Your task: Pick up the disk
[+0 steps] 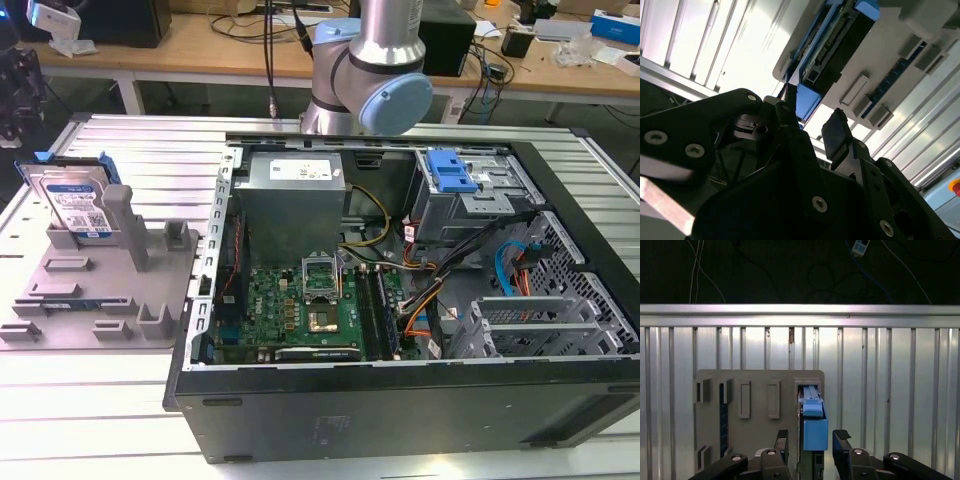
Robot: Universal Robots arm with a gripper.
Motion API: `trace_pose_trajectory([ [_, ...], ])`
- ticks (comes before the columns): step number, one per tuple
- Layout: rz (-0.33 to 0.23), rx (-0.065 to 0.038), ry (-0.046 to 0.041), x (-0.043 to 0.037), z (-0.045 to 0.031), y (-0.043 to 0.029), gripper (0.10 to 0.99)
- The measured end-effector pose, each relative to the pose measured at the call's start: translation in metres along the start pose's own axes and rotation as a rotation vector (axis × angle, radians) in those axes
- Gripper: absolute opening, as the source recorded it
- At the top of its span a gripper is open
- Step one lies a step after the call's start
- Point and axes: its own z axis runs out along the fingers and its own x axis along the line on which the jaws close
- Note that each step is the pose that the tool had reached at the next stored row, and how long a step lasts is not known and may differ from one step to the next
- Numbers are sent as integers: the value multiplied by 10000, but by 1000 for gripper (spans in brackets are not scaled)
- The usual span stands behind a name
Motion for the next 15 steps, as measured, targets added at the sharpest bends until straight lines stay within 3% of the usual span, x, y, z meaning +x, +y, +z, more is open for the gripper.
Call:
trace_pose_trajectory([
  [15, 18, -1, 0, -5, 154, 1, 482],
])
